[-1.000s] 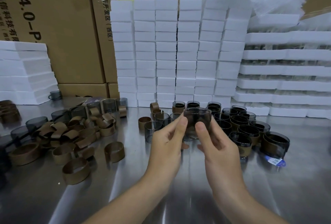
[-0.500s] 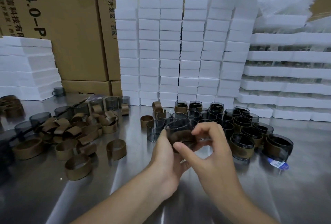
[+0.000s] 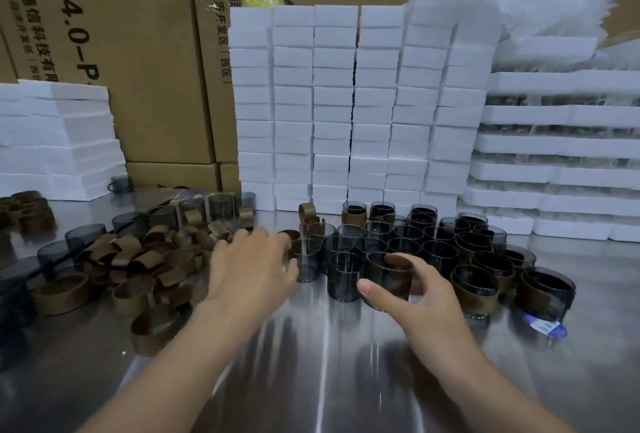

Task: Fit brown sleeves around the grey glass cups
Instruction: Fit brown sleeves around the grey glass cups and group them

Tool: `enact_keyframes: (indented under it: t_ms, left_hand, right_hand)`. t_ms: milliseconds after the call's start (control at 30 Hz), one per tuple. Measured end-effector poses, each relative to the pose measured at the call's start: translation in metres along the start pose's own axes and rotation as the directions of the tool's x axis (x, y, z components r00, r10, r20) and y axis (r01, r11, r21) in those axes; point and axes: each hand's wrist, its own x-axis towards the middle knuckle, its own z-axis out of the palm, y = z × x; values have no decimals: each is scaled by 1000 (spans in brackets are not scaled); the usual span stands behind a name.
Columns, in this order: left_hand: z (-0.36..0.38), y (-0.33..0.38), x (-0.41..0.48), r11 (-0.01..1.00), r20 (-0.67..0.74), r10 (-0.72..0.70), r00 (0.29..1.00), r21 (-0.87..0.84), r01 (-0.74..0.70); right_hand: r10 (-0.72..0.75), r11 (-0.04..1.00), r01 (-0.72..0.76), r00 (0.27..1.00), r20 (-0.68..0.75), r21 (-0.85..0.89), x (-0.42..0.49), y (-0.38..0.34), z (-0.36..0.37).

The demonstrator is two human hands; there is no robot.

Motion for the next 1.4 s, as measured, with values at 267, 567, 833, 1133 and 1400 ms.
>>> enact_keyframes:
  t_ms: [267, 567, 833, 1133, 1400]
  left_hand:
    - [-9, -37, 6, 984, 519, -179, 836, 87, 157]
    - [-17, -1, 5, 382, 325, 35, 945, -878, 288]
    - [-6, 29, -6, -49, 371, 260, 892, -917, 396]
    - [4, 42, -12, 64, 352, 280, 893, -935, 349]
    - [18, 52, -14, 98, 196, 218, 956, -979, 179]
  right_hand:
    - [62, 998, -61, 998, 29, -29, 1, 14, 3]
    - [2, 996, 8, 993, -114, 88, 1, 2, 2]
    - [-155, 965, 181, 977, -149, 189, -3, -14, -2]
    - [-292, 956, 294, 952, -89, 11, -9, -11, 4]
    - [-310, 950, 311, 944, -110, -8, -6, -12, 1]
